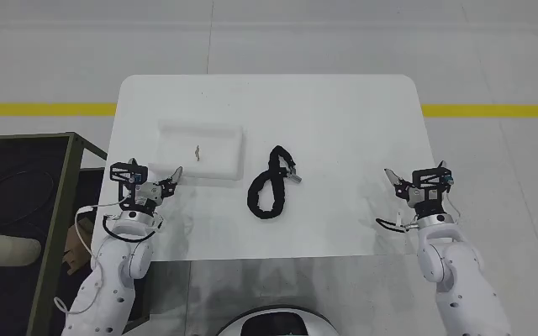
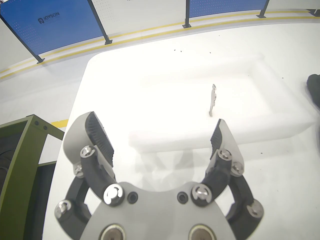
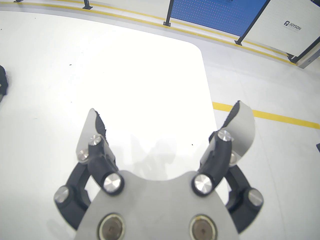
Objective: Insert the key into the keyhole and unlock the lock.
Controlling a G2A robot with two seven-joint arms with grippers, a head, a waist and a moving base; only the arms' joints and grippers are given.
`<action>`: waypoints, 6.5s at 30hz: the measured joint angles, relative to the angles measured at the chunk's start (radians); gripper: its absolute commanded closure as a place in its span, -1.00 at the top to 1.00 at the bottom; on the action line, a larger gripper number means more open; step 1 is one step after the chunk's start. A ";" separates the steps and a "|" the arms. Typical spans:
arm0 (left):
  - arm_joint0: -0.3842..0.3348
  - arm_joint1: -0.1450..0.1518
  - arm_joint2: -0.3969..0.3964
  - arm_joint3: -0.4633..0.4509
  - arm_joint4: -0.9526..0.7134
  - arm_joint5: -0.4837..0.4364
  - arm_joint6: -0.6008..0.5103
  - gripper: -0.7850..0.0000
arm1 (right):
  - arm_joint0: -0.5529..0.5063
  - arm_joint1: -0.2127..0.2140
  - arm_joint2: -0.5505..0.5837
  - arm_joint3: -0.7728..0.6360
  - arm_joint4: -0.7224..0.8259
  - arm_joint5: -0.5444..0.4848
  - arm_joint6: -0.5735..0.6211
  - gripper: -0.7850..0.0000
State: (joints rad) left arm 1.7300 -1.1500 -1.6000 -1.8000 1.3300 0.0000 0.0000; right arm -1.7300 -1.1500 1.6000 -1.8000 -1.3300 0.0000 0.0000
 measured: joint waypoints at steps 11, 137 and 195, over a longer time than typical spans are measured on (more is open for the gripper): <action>-0.076 0.008 -0.080 -0.133 -0.149 -0.084 -0.257 1.00 | 0.000 0.000 0.000 0.000 0.000 0.000 0.000 1.00; -0.716 0.171 0.015 0.536 -1.473 -0.373 -1.447 -1.00 | 0.423 -0.042 -0.509 -0.113 0.516 -0.616 0.635 1.00; -0.716 0.171 0.015 0.536 -1.473 -0.373 -1.447 -1.00 | 1.142 -0.369 -0.967 0.643 0.205 -0.493 1.327 -1.00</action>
State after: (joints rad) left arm 1.0142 -0.9787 -1.5848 -1.2642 -0.1426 -0.3729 -1.4473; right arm -0.5885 -1.5192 0.6333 -1.1575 -1.1246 -0.4934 1.3268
